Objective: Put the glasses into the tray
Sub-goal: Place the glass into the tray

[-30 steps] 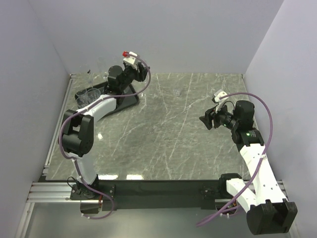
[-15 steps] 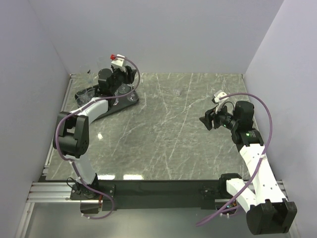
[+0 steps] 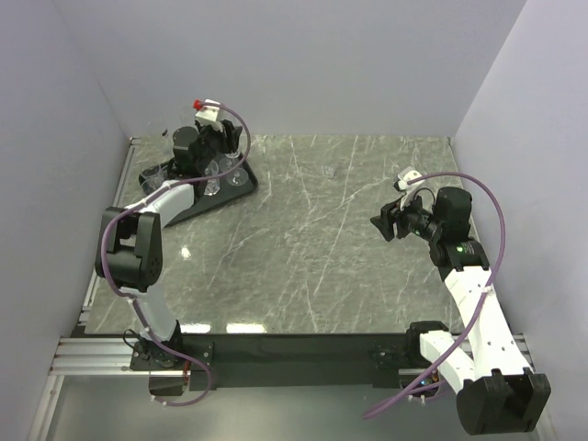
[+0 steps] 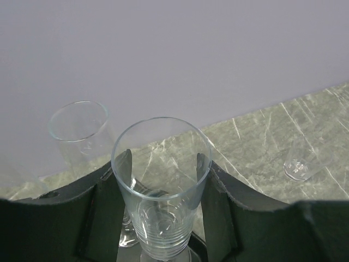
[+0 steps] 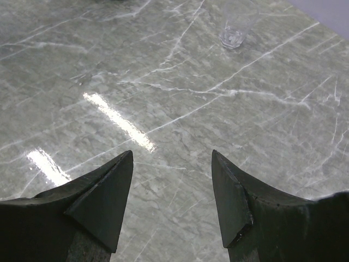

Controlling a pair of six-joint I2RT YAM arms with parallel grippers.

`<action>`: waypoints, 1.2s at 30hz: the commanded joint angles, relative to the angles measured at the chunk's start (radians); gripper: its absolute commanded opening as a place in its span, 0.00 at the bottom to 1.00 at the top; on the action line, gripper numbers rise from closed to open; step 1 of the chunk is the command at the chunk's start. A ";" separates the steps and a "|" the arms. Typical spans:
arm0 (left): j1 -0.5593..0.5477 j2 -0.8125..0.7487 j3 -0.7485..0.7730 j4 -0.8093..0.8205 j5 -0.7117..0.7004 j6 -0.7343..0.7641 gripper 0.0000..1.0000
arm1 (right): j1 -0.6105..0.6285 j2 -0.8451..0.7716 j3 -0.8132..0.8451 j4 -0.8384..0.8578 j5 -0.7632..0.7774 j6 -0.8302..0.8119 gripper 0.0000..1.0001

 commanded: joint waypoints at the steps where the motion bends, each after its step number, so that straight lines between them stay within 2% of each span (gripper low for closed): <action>1: 0.010 -0.002 0.026 0.115 -0.011 -0.009 0.13 | -0.011 -0.002 0.002 0.040 -0.006 -0.006 0.66; 17: 0.015 0.064 0.062 0.132 -0.019 -0.027 0.18 | -0.014 0.006 0.002 0.040 -0.005 -0.006 0.66; 30: 0.020 0.058 0.022 0.169 -0.005 -0.043 0.38 | -0.017 0.001 0.002 0.039 -0.006 -0.005 0.66; 36: 0.021 0.048 0.006 0.175 0.001 -0.049 0.41 | -0.018 0.000 0.002 0.039 -0.006 -0.005 0.66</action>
